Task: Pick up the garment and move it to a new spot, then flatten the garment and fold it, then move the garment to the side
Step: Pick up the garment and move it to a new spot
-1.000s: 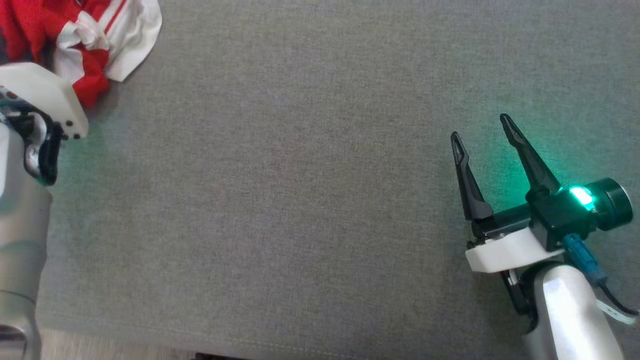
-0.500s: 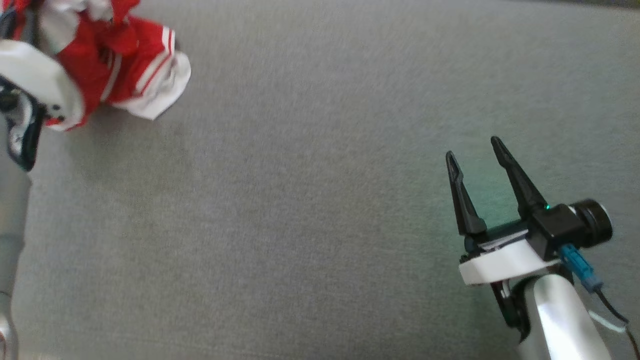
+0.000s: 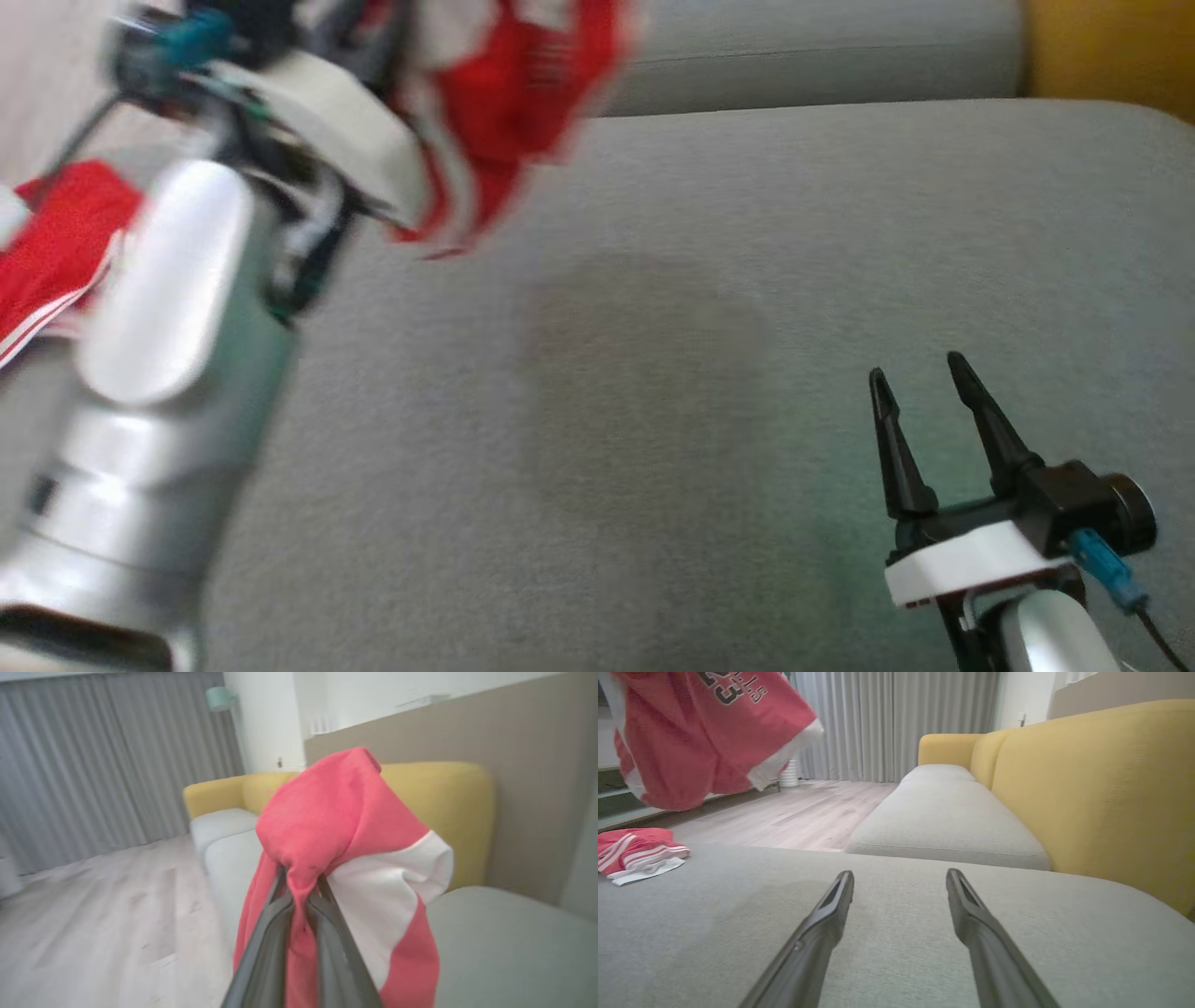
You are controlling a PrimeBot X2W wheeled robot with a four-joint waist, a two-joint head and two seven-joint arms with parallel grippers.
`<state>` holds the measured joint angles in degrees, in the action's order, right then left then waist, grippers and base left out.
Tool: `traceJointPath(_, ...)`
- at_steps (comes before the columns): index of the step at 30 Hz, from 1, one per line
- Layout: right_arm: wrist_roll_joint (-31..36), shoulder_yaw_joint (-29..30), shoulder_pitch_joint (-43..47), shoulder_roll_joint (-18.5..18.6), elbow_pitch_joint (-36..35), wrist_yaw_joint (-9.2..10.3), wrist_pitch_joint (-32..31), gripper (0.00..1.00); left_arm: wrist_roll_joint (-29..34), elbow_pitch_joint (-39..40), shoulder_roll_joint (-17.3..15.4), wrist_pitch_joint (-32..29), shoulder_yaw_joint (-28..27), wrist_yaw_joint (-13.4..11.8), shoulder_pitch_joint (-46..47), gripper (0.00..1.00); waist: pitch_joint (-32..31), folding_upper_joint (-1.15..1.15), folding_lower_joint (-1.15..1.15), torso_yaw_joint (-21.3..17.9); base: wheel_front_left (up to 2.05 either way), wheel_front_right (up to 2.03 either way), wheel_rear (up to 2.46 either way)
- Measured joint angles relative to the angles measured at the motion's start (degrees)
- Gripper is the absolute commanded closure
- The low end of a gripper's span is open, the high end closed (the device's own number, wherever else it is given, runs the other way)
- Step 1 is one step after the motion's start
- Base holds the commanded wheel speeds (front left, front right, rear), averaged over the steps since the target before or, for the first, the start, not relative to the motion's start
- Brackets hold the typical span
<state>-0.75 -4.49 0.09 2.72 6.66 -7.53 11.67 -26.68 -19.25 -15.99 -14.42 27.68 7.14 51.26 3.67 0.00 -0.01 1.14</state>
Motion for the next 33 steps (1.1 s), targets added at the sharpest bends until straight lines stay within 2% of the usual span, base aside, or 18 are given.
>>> traceJointPath(3, -0.19, 0.89, 0.68, -0.02, 0.0, 0.0, 0.27, 0.0, -3.77, 3.96, 3.98, -0.62, 0.18, -0.15, -3.43, 1.0, -0.31, 0.0, 0.01, -2.3, 0.0, 0.0, 0.0)
traceJointPath(8, -0.19, 1.57, 0.59, -0.02, -0.11, 0.0, 0.51, 0.0, -6.11, 6.09, 9.27, 2.85, 2.43, -2.78, -13.16, 1.0, 1.45, 0.0, 0.02, -4.38, 0.0, 0.0, 0.0)
traceJointPath(14, -0.18, 0.93, -0.75, -0.05, -0.26, 0.0, 0.56, 0.0, -5.11, -3.63, 9.59, 8.21, 5.33, -3.68, -24.71, 1.0, 5.1, 0.0, 0.02, -6.28, 0.0, 0.0, 0.0)
traceJointPath(20, -0.18, 0.15, -3.33, -0.05, -0.29, 0.0, 0.97, 0.0, -3.42, -10.39, 9.48, 12.74, 5.69, -3.86, -23.52, 1.0, 8.55, 0.0, 0.03, -8.2, 0.0, 0.0, 0.0)
traceJointPath(21, -0.18, 0.03, -3.31, -0.05, -0.12, 0.0, 1.0, 0.0, -3.39, -11.0, 9.53, 13.47, 5.7, -3.85, -22.98, 0.72, 8.91, 0.0, 0.03, -8.48, 0.0, 0.0, 0.0)
traceJointPath(22, -0.18, -0.05, -3.3, -0.05, 0.03, 0.0, 1.03, 0.0, -3.19, -11.66, 9.62, 14.16, 5.72, -3.83, -22.34, 0.39, 9.21, 0.0, 0.03, -8.72, 0.0, 0.0, 0.0)
traceJointPath(23, -0.18, -0.11, -3.31, -0.05, 0.16, 0.0, 1.14, 0.0, -2.87, -12.16, 9.72, 14.88, 5.71, -3.83, -21.68, 0.0, 9.43, 0.0, 0.03, -8.9, 0.0, 0.0, 0.0)
traceJointPath(33, -0.12, 0.15, -3.31, -0.05, 1.12, 0.0, 1.42, 0.0, -2.08, -13.26, 10.56, 20.6, 5.84, -3.6, -19.14, 0.0, 6.96, 0.0, 0.02, -7.45, 0.0, 0.0, 0.0)
